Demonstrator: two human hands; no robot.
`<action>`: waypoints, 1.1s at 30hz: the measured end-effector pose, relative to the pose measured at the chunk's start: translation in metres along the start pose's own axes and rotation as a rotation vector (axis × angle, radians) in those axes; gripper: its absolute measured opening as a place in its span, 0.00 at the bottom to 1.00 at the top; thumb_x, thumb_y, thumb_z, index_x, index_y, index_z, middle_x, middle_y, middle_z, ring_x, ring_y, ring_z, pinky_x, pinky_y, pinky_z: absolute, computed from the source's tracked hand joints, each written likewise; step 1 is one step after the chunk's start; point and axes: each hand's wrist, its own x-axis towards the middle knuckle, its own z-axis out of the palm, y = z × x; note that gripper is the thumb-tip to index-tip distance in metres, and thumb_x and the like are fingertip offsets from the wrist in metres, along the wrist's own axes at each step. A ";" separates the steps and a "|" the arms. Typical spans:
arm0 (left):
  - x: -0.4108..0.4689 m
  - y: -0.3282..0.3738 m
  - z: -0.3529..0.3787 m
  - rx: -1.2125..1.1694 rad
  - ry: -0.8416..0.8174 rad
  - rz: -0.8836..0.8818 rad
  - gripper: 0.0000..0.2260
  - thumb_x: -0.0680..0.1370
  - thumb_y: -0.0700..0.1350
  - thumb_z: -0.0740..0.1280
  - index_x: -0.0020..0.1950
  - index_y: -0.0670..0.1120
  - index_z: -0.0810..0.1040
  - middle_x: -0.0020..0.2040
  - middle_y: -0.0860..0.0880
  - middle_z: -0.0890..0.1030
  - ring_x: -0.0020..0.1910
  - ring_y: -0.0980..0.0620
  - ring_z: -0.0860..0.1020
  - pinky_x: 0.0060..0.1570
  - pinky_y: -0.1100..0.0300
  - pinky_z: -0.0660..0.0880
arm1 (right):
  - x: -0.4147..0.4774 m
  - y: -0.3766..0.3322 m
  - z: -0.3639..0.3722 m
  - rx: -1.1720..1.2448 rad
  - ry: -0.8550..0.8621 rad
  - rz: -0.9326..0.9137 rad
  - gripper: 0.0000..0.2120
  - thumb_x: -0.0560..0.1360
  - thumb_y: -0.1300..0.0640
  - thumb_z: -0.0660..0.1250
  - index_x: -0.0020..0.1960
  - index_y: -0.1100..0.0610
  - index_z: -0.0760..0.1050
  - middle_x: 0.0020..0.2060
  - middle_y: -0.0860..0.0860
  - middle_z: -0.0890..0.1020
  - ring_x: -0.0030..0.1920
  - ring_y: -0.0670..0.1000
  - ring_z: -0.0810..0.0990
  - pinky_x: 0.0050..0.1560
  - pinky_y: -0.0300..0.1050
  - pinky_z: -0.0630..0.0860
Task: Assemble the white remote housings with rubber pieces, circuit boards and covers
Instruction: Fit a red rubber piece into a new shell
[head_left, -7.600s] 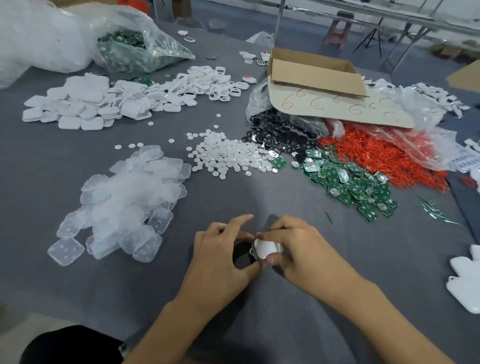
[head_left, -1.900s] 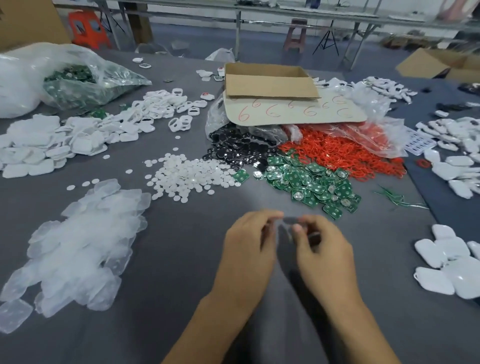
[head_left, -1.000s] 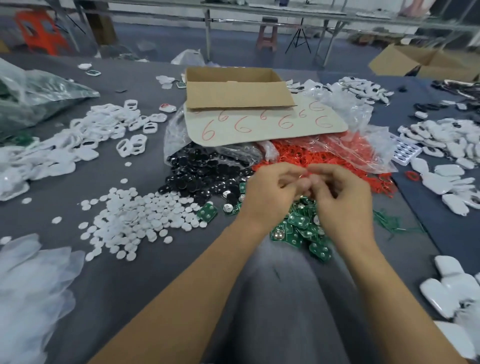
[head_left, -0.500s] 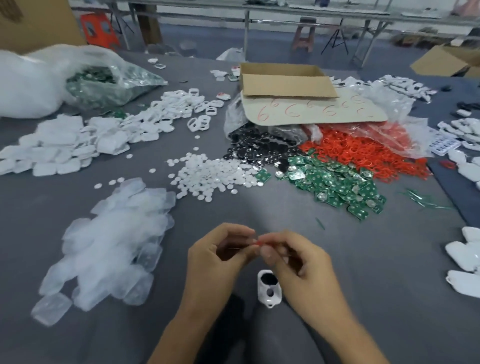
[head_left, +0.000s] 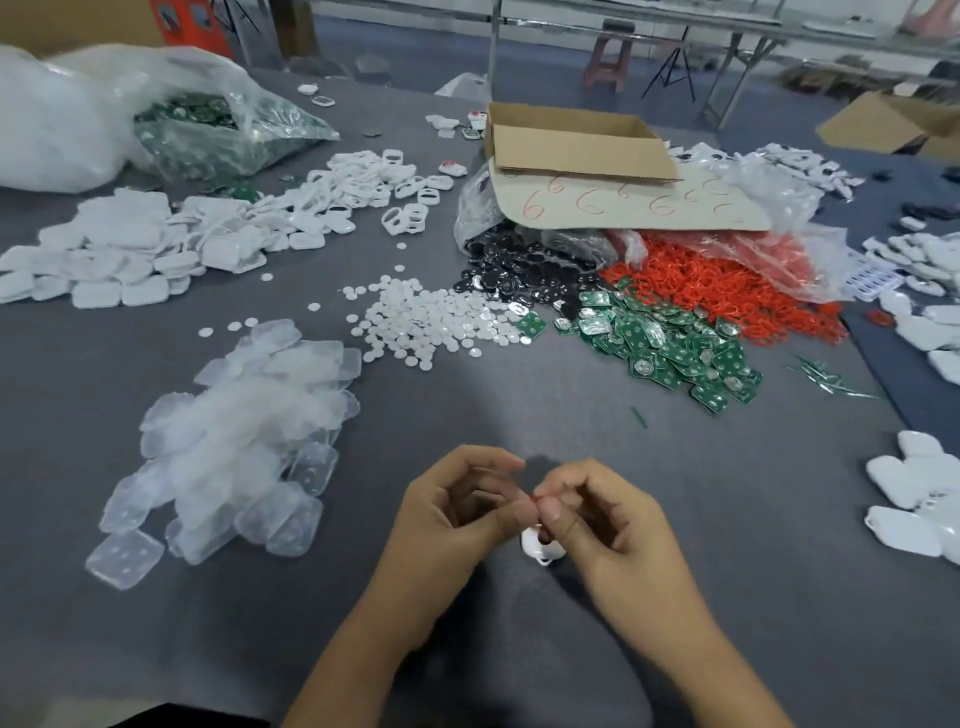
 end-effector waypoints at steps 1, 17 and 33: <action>0.001 0.000 0.001 -0.001 0.003 -0.014 0.12 0.72 0.37 0.77 0.54 0.43 0.82 0.40 0.47 0.83 0.41 0.54 0.82 0.45 0.66 0.77 | -0.001 -0.001 -0.004 -0.134 0.010 -0.065 0.11 0.76 0.64 0.71 0.49 0.47 0.81 0.44 0.46 0.83 0.43 0.46 0.83 0.46 0.41 0.78; -0.001 -0.028 0.008 0.922 0.005 0.081 0.38 0.62 0.66 0.74 0.70 0.70 0.65 0.58 0.72 0.75 0.64 0.64 0.68 0.62 0.77 0.54 | 0.009 0.013 -0.023 -0.619 -0.098 -0.074 0.06 0.75 0.63 0.72 0.49 0.53 0.80 0.44 0.45 0.77 0.45 0.42 0.77 0.45 0.29 0.70; 0.002 -0.036 0.006 0.864 0.038 0.074 0.40 0.60 0.59 0.81 0.68 0.69 0.66 0.51 0.68 0.78 0.64 0.63 0.69 0.63 0.69 0.64 | 0.021 0.017 -0.018 -0.614 -0.128 -0.083 0.09 0.70 0.64 0.78 0.44 0.51 0.84 0.38 0.42 0.78 0.40 0.43 0.79 0.41 0.32 0.73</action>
